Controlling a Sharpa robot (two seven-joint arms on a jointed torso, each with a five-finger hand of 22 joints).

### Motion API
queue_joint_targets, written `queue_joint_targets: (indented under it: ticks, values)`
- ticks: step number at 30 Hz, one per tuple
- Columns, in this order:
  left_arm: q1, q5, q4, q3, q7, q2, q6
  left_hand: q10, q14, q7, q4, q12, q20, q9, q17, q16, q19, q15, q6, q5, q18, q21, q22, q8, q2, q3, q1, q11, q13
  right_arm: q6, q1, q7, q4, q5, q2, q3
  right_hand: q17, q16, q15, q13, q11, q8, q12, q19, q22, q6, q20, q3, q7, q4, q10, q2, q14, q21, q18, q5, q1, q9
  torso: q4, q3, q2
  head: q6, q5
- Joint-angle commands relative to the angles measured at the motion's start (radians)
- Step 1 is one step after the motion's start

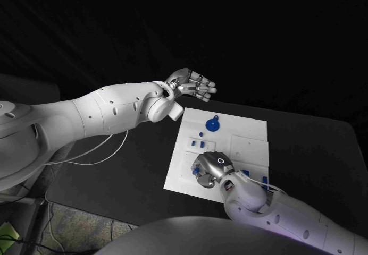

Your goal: Assemble the parts on the task board

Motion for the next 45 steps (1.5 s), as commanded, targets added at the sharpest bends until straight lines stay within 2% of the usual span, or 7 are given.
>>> queue_joint_targets:
  ticks: [1, 5, 10, 17, 22, 31, 45]
  values:
    - [0.001, -0.005, 0.0, 0.001, 0.005, 0.001, 0.015, -0.009, -0.007, 0.002, 0.003, 0.003, 0.004, 0.0, 0.001, -0.004, -0.004, -0.002, -0.004, -0.002, 0.01, 0.006, -0.001, -0.004, 0.006, 0.0, 0.001, 0.0, 0.001, 0.023, -0.005, 0.004, -0.003, -0.006, 0.002, -0.005, 0.002, -0.003, -0.005, 0.006, -0.044, 0.004, 0.002, 0.024, 0.001, 0.005, -0.007, -0.001, 0.001, 0.001, 0.071, 0.003, 0.002, -0.01, 0.021, 0.003, 0.004, 0.001, -0.0006, -0.0003, 0.0, 0.0, -0.002]
    - [0.001, -0.005, 0.0, 0.001, 0.005, 0.0, 0.016, -0.009, -0.007, 0.002, 0.003, 0.003, 0.004, 0.0, 0.001, -0.004, -0.004, -0.002, -0.004, -0.002, 0.01, 0.006, -0.001, -0.004, 0.006, 0.0, 0.001, 0.0, 0.001, 0.025, -0.005, 0.012, -0.005, 0.001, 0.005, -0.007, 0.0, -0.006, -0.005, 0.005, -0.043, 0.004, 0.002, 0.022, -0.001, 0.0, -0.006, -0.004, 0.002, 0.001, 0.066, 0.0, 0.0, -0.021, 0.022, 0.003, 0.003, -0.001, 0.0007, -0.0001, 0.0, 0.0, -0.003]
    - [0.001, -0.006, 0.0, 0.001, 0.004, 0.0, 0.016, -0.009, -0.007, 0.002, 0.003, 0.003, 0.004, 0.0, 0.001, -0.004, -0.004, -0.002, -0.004, -0.002, 0.01, 0.006, -0.001, -0.004, 0.006, 0.0, 0.001, 0.0, 0.001, 0.029, -0.005, 0.026, -0.008, 0.014, 0.009, -0.01, -0.002, -0.005, 0.002, 0.003, -0.037, 0.004, 0.002, 0.024, -0.005, -0.028, 0.003, -0.065, 0.009, 0.011, 0.033, -0.013, -0.001, -0.032, 0.024, 0.007, -0.01, -0.008, 0.0001, -0.0005, 0.0, 0.0, -0.003]
    - [0.001, -0.006, 0.0, 0.001, 0.003, 0.0, 0.014, -0.009, -0.007, 0.002, 0.003, 0.003, 0.004, 0.0, 0.001, -0.004, -0.004, -0.002, -0.004, -0.002, 0.01, 0.006, -0.001, -0.004, 0.006, 0.0, 0.001, 0.0, 0.001, 0.009, -0.004, 0.034, -0.012, 0.029, 0.008, -0.012, -0.005, 0.001, 0.013, 0.001, -0.02, 0.003, -0.001, 0.035, -0.018, -0.082, 0.012, -0.093, 0.018, 0.03, -0.024, -0.047, 0.002, -0.044, 0.031, 0.006, -0.047, -0.013, 0.0003, 0.0003, 0.0, 0.0, -0.002]
    - [0.001, -0.006, -0.001, 0.001, 0.003, 0.0, 0.013, -0.009, -0.007, 0.002, 0.003, 0.003, 0.004, 0.0, 0.001, -0.004, -0.004, -0.002, -0.004, -0.002, 0.01, 0.006, -0.001, -0.004, 0.006, 0.0, 0.001, 0.0, 0.001, -0.004, -0.004, 0.036, -0.011, 0.036, 0.008, -0.012, -0.009, 0.002, 0.021, 0.0, -0.01, 0.003, -0.001, 0.037, -0.028, -0.102, 0.02, -0.099, 0.023, 0.039, -0.056, -0.073, 0.003, -0.048, 0.039, 0.005, -0.057, -0.012, -0.0004, 0.0004, 0.0, 0.0, -0.001]
    - [0.001, -0.006, -0.001, 0.001, 0.001, 0.0, 0.015, -0.009, -0.007, 0.002, 0.003, 0.003, 0.004, 0.0, 0.001, -0.004, -0.004, -0.002, -0.004, -0.002, 0.01, 0.006, -0.001, -0.004, 0.006, 0.0, 0.001, 0.0, 0.001, -0.032, -0.004, 0.032, -0.011, 0.04, 0.006, -0.012, -0.015, 0.005, 0.024, 0.0, -0.005, 0.003, -0.001, 0.037, -0.04, -0.114, 0.026, -0.095, 0.026, 0.047, -0.068, -0.088, 0.002, -0.046, 0.046, 0.005, -0.052, -0.012, -0.0007, 0.0008, 0.0, 0.0, -0.003]
    - [0.001, -0.006, -0.002, 0.001, -0.001, -0.002, 0.017, -0.009, -0.007, 0.002, 0.003, 0.003, 0.004, 0.0, 0.001, -0.004, -0.004, -0.002, -0.004, -0.002, 0.01, 0.006, -0.001, -0.004, 0.006, 0.0, 0.001, 0.0, 0.001, -0.086, -0.004, 0.032, -0.006, 0.048, 0.002, -0.012, -0.023, 0.002, 0.033, 0.0, 0.013, 0.003, -0.001, 0.034, -0.055, -0.134, 0.033, -0.098, 0.035, 0.047, -0.134, -0.114, -0.006, -0.052, 0.057, 0.005, -0.046, -0.013, -0.0003, -0.0001, 0.0, 0.0, -0.006]
